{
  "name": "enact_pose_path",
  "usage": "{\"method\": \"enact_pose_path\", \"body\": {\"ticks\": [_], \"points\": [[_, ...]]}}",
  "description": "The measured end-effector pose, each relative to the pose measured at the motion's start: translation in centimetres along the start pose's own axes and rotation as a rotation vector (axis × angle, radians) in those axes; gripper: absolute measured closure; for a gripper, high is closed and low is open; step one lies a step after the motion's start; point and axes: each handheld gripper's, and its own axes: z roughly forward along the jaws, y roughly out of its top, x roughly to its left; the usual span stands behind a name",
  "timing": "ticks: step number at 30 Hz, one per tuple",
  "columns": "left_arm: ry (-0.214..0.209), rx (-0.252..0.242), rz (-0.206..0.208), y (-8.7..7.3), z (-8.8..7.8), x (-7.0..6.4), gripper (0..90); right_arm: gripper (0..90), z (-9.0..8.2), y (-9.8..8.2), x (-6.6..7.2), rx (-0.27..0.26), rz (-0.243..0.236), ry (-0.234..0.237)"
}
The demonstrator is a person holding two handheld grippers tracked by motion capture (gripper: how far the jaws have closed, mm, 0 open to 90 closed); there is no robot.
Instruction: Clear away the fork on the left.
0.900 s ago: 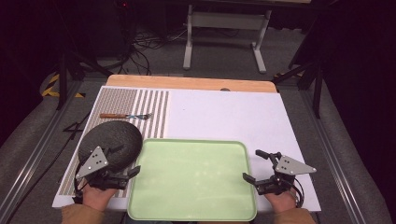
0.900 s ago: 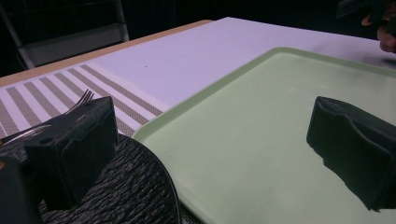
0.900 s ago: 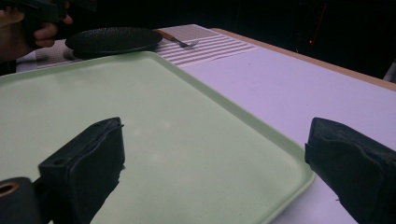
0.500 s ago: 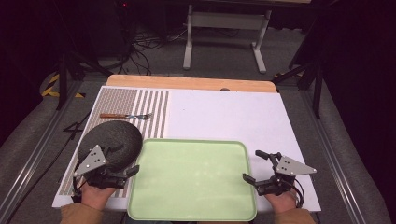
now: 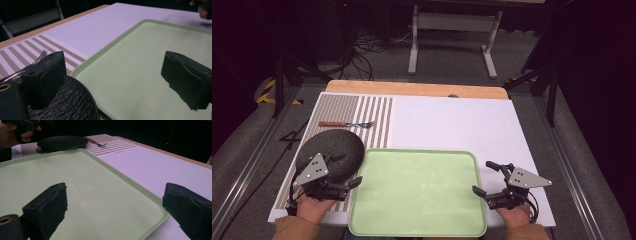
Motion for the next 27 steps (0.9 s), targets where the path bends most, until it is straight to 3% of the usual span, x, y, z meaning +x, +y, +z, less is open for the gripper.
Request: {"method": "enact_pose_path", "body": {"ticks": [4,7,14,18,27], "points": [[0.001,0.056,0.066,1.1,-0.1,0.5,10.0,6.4,0.0,0.0,0.0,0.000,0.000,0.001],[0.003,0.078,0.085,1.8,-0.4,0.9,9.4,6.5,0.0,0.0,0.0,-0.001,-0.001,0.005],[0.011,0.150,0.118,3.1,-0.7,2.2,9.9,6.7,0.1,0.0,0.0,0.002,0.001,0.007],[-0.012,0.220,0.127,3.9,-0.4,3.1,10.3,6.8,0.1,0.0,0.1,0.001,0.003,0.007],[-0.016,0.312,0.154,5.1,0.2,4.4,11.2,6.8,0.0,-0.1,0.1,0.004,0.004,0.006]]}}
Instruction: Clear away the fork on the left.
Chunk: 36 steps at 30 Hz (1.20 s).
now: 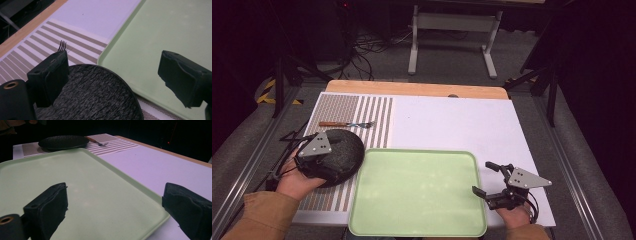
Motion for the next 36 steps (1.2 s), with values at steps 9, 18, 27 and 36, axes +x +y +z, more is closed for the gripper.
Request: {"method": "enact_pose_path", "body": {"ticks": [9,18,27,36], "points": [[0.004,0.096,0.060,1.7,0.2,1.9,11.8,7.1,0.0,-0.1,0.0,0.000,0.008,0.006],[0.026,0.174,0.065,2.4,1.5,4.2,16.2,7.3,-0.3,-0.2,0.1,-0.004,0.014,0.004],[0.044,0.214,0.048,2.7,2.5,6.3,16.1,7.3,-0.1,-0.4,0.1,0.004,0.017,0.016],[0.068,0.254,0.036,3.3,3.3,8.7,15.2,7.3,-0.2,-0.4,0.2,0.010,0.015,0.014]]}}
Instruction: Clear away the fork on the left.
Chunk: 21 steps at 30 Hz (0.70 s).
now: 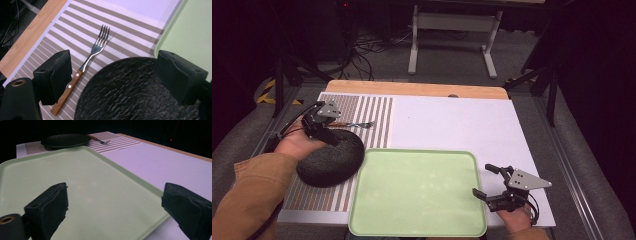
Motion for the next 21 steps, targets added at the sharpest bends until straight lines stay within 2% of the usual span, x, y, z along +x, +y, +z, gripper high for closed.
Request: {"method": "enact_pose_path", "body": {"ticks": [12,14,20,21], "points": [[0.000,0.065,0.015,1.1,1.2,2.0,13.0,7.3,-0.5,-0.2,0.1,0.011,0.004,-0.015],[-0.016,0.077,0.016,1.3,1.5,2.3,12.8,7.2,-0.6,-0.2,0.0,0.011,0.006,-0.017],[-0.001,0.124,0.021,1.7,2.2,3.1,12.5,7.3,-0.8,-0.3,-0.1,0.009,0.012,-0.027],[-0.015,0.141,0.012,1.6,2.6,3.5,11.4,7.3,-0.9,-0.4,-0.2,0.010,0.018,-0.028]]}}
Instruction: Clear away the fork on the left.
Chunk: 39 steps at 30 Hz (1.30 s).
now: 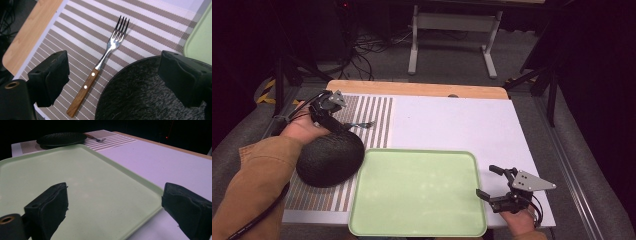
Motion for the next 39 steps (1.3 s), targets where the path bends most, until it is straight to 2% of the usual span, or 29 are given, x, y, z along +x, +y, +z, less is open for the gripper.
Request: {"method": "enact_pose_path", "body": {"ticks": [8,11,14,18,25,29,33,35,39], "points": [[0.003,0.027,-0.016,-0.5,0.8,1.1,11.4,7.3,0.3,0.0,-0.2,0.008,0.003,-0.001],[-0.004,0.061,-0.026,-0.4,1.2,1.4,11.4,7.2,0.4,-0.1,-0.3,0.011,0.003,0.001],[-0.004,0.083,-0.001,-0.1,1.3,1.6,12.8,7.3,0.5,-0.1,-0.4,0.011,0.005,0.000],[-0.009,0.082,-0.005,0.1,1.5,1.7,14.8,7.3,0.5,-0.1,-0.3,0.012,0.006,0.000],[-0.006,0.094,-0.014,-0.6,2.6,2.4,17.6,7.3,0.5,-0.2,-0.2,0.003,0.012,0.000],[-0.003,0.086,-0.042,-1.3,3.3,2.7,18.9,7.3,0.5,-0.2,-0.2,0.004,0.010,0.002],[0.012,0.076,-0.048,-1.9,4.1,2.8,21.3,7.3,0.4,-0.2,-0.2,-0.001,0.011,0.002],[-0.002,0.066,-0.066,-2.2,4.9,2.9,22.2,7.3,0.4,-0.2,-0.2,-0.001,0.010,-0.001],[0.001,0.063,-0.077,-2.3,5.4,3.1,22.4,7.3,0.3,-0.3,-0.2,-0.002,0.010,-0.001]]}}
